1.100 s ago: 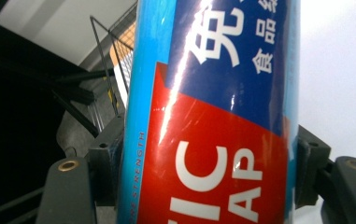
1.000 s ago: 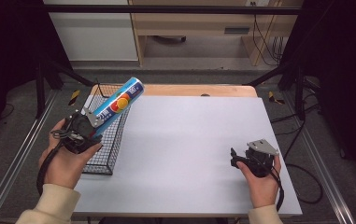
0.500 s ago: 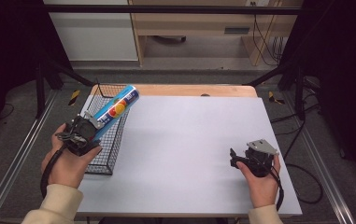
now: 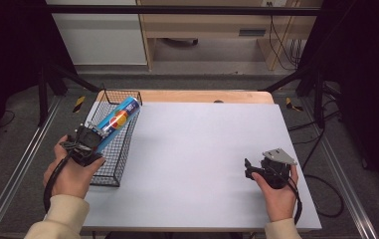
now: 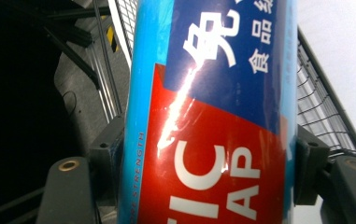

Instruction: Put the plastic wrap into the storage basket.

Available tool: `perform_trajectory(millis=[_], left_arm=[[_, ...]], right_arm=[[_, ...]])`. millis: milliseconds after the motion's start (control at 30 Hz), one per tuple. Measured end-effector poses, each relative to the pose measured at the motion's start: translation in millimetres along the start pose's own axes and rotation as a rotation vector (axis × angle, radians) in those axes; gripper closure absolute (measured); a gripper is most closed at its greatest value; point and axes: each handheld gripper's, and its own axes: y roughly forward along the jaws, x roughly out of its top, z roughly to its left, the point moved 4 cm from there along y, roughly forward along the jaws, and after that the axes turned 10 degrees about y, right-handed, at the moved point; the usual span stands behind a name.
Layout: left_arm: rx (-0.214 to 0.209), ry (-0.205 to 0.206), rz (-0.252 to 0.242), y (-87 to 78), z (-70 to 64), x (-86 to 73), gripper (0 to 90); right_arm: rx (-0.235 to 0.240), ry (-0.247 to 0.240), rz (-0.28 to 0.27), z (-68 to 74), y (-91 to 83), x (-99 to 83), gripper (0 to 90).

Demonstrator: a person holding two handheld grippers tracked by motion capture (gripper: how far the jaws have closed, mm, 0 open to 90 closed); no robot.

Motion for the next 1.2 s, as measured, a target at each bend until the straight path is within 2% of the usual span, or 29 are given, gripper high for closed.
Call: perform_trajectory(millis=[200, 333, 500, 700, 1000, 1200], left_arm=[[-0.003, -0.027, 0.026, 7.9, 3.4, -0.8, 30.9], [-0.014, -0.041, 0.067, 16.0, 7.8, -2.1, 31.1], [-0.031, -0.034, 0.110, 24.3, 7.1, -3.0, 31.1], [-0.036, -0.053, 0.145, 31.3, 7.3, -3.6, 31.1], [-0.062, -0.035, 0.225, 47.1, 3.8, -6.1, 31.2], [-0.080, -0.015, 0.259, 53.0, 1.3, -6.3, 31.2]], right_arm=[[0.001, 0.002, 0.000, -1.5, 0.5, 0.0, 8.3], [0.002, 0.002, 0.003, -1.3, 0.9, -0.3, 8.3], [0.004, 0.001, 0.007, -0.4, 1.0, -0.3, 8.3], [0.008, 0.002, 0.008, -0.5, 0.7, -0.4, 8.3], [0.014, -0.004, 0.009, 0.4, 1.1, -0.6, 8.4], [0.014, -0.011, 0.012, 1.4, 1.4, -0.6, 8.4]])
